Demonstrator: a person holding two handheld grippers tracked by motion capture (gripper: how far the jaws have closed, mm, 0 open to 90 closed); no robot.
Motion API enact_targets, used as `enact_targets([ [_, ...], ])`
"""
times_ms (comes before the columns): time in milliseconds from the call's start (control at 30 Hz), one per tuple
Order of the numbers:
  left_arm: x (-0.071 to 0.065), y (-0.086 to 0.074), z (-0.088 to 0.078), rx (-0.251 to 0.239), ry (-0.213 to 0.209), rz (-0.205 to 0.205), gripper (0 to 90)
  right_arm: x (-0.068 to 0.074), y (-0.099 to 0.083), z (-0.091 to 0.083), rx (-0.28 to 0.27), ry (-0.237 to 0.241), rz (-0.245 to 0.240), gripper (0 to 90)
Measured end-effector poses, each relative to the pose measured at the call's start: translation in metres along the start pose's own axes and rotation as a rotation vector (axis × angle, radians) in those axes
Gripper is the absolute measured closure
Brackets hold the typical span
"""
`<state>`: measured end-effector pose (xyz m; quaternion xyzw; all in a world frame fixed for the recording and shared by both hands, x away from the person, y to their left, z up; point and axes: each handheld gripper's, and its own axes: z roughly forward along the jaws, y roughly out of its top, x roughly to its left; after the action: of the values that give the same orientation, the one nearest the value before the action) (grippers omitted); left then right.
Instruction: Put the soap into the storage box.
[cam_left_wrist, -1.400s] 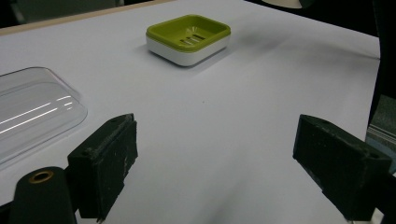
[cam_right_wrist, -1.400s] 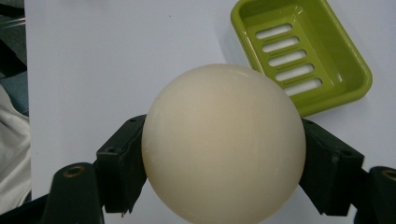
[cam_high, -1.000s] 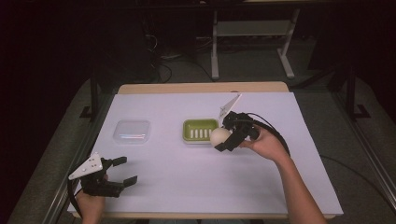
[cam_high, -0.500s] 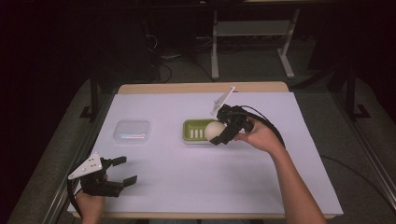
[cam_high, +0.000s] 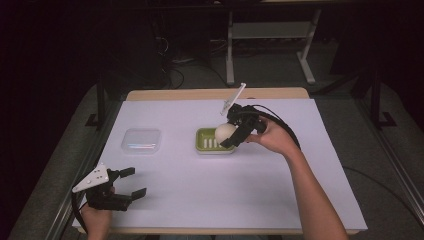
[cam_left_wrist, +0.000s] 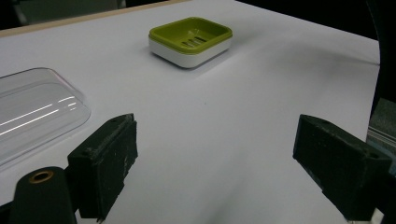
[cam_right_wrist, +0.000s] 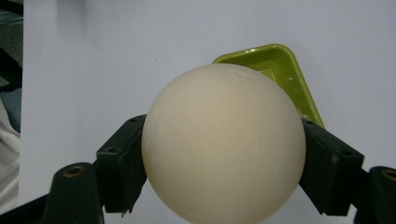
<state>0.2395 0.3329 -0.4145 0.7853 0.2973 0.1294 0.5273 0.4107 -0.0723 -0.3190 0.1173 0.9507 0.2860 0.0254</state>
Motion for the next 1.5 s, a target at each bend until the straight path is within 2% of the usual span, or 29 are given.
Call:
enact_targets([
  [267, 0.0, 0.0, 0.0, -0.008, 0.0, -0.006, 13.1, -0.008, 0.015, 0.001, -0.009, -0.007, -0.009, 24.3],
  [367, 0.001, 0.0, 0.0, -0.007, 0.0, -0.007, 13.1, -0.012, 0.019, 0.006, -0.005, -0.001, -0.007, 24.4],
  [567, 0.001, -0.001, 0.0, -0.011, 0.0, -0.008, 13.1, -0.019, 0.018, 0.016, 0.013, -0.002, 0.005, 24.3],
  [1067, 0.001, -0.001, 0.001, -0.009, -0.004, -0.004, 13.1, -0.027, 0.02, 0.03, 0.013, 0.0, 0.028, 24.4],
  [1500, 0.001, -0.001, 0.0, -0.007, -0.002, -0.008, 13.1, -0.033, 0.021, 0.043, 0.029, 0.001, 0.032, 24.4],
])
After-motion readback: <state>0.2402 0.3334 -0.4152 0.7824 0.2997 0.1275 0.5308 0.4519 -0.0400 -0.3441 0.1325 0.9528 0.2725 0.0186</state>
